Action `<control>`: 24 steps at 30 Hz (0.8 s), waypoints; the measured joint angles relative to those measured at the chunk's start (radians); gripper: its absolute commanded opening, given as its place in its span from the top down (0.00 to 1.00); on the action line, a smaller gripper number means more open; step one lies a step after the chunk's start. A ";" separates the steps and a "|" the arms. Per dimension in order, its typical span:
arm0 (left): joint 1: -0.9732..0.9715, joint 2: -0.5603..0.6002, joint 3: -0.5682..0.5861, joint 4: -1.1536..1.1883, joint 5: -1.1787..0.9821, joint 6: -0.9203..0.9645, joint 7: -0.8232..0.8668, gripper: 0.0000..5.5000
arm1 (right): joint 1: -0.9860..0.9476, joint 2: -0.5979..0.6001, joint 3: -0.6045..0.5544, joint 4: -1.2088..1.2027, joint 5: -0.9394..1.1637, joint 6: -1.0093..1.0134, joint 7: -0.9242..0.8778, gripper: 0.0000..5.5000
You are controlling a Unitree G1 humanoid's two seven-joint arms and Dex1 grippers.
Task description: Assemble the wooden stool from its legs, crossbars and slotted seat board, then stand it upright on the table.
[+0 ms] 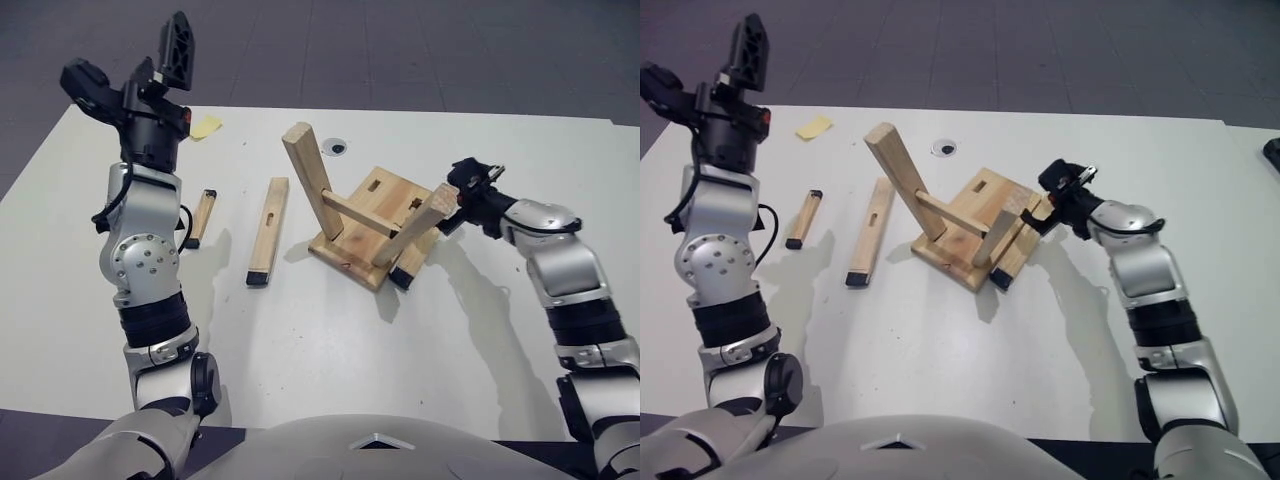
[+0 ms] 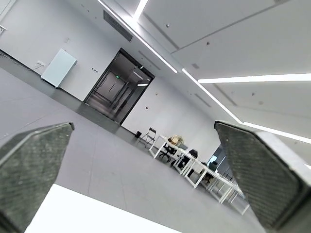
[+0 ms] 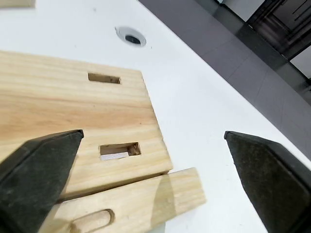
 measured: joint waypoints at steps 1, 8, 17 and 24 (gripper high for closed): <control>0.000 -0.004 -0.010 0.000 0.009 0.003 0.000 0.02 | -0.010 0.008 0.013 0.037 -0.026 -0.008 -0.015 0.02; -0.019 -0.022 -0.063 0.002 0.072 0.030 -0.007 0.02 | -0.055 0.012 -0.018 0.157 -0.062 -0.028 -0.014 0.02; -0.019 -0.026 -0.082 0.002 0.119 0.059 -0.008 0.02 | -0.050 0.009 -0.037 0.148 -0.081 0.006 -0.006 0.02; -0.018 -0.027 -0.081 0.000 0.142 0.076 -0.006 0.02 | -0.056 0.008 -0.033 0.173 -0.109 0.004 0.001 0.02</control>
